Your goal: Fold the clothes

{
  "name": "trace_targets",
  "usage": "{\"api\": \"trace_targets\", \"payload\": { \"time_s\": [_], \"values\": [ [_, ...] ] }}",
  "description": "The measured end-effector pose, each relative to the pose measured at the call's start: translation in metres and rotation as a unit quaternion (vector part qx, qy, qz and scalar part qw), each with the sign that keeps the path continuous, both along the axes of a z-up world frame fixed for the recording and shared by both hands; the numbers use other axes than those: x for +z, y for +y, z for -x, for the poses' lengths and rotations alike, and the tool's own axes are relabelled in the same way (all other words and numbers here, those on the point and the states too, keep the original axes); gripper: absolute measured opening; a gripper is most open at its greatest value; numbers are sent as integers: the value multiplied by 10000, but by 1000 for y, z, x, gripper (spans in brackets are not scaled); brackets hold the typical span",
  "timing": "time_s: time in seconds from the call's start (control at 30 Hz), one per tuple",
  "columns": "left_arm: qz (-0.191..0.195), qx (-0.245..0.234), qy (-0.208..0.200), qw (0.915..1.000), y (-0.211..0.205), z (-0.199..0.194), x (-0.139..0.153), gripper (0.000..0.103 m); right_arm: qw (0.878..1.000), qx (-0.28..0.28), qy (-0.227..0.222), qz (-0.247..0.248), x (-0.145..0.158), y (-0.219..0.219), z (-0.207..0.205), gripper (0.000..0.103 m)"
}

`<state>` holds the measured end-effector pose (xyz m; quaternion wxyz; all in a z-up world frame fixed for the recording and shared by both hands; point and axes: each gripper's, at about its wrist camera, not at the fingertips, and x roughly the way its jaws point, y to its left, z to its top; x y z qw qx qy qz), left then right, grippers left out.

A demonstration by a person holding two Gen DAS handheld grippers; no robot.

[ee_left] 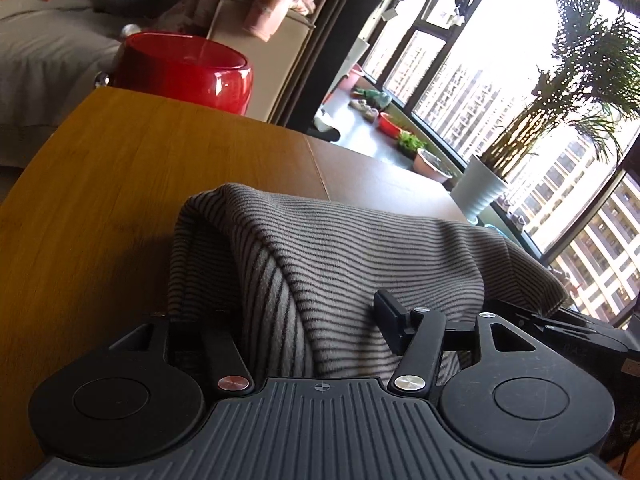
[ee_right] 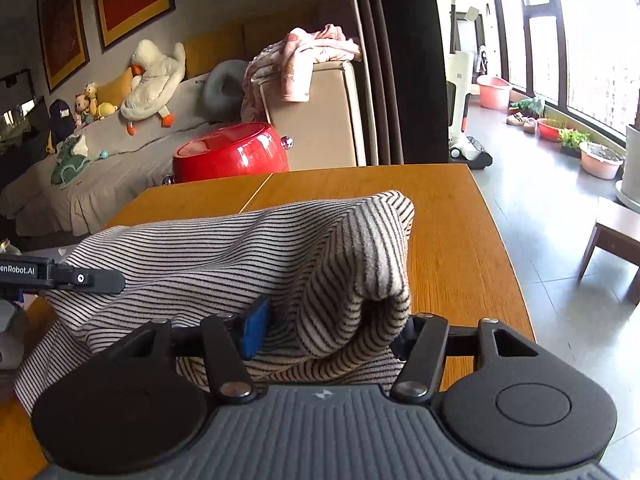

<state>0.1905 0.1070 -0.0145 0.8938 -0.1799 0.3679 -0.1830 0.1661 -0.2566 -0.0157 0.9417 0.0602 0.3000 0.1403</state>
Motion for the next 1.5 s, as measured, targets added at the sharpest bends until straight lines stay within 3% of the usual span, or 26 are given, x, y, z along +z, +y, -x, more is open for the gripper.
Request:
{"api": "trace_targets", "payload": {
  "time_s": [0.1,0.17,0.2,0.27,0.3,0.37,0.47,0.53,0.63,0.73,0.8,0.87,0.93,1.07,1.13,1.2,1.3,1.37,1.47,1.5],
  "values": [
    [36,-61,-18,10000,-2,-1,-1,77,9999,-20,3,-108,1,-3,3,58],
    [-100,-18,-98,9999,-8,-2,-1,72,9999,17,-35,105,-2,2,2,47],
    [-231,44,-123,9996,-11,-4,0,57,9998,47,-68,178,-3,5,2,44],
    [-405,128,-184,9989,-14,-4,5,39,9996,65,-166,219,3,9,1,21],
    [-429,139,-225,9987,-14,-3,10,29,9993,80,-255,245,11,11,2,21],
    [-473,128,-402,9980,-13,3,24,24,9985,164,-486,171,28,12,10,18],
    [-497,35,-796,9956,-9,31,52,24,9967,384,-708,-87,52,9,35,18],
    [-499,-19,-836,9952,-3,50,59,24,9962,512,-642,-283,55,5,54,18],
    [-501,-120,-673,9964,4,75,51,27,9969,538,-153,-547,34,-4,70,19],
    [-603,-75,-199,9980,9,86,18,30,9976,412,262,-494,4,-7,76,21],
    [-565,19,-14,9984,14,91,6,39,9973,305,293,-606,-7,-14,76,26],
    [-462,97,-40,9989,20,96,9,43,9983,192,195,-519,0,-19,79,42],
    [-584,226,-226,9978,24,103,22,47,9990,80,98,-432,7,-25,81,48],
    [-617,244,-667,9956,23,122,51,69,9989,-205,-323,-260,28,-37,89,67],
    [-534,90,-724,9959,14,127,60,83,9976,-269,-592,-217,39,-37,88,72],
    [-422,-168,-480,9978,0,124,50,94,9967,-176,-773,-194,46,-30,84,72],
    [-250,-564,-85,9981,-22,118,35,95,9957,265,-853,-238,44,-13,73,72],
    [-254,-731,121,9969,-35,112,22,95,9960,543,-651,-292,33,-1,60,72],
    [-496,-710,-127,9962,-48,102,19,98,9989,367,36,-274,-5,8,41,76],
    [-564,-700,-177,9958,-50,99,18,99,9991,285,14,-300,-10,7,43,77]
  ]
}}
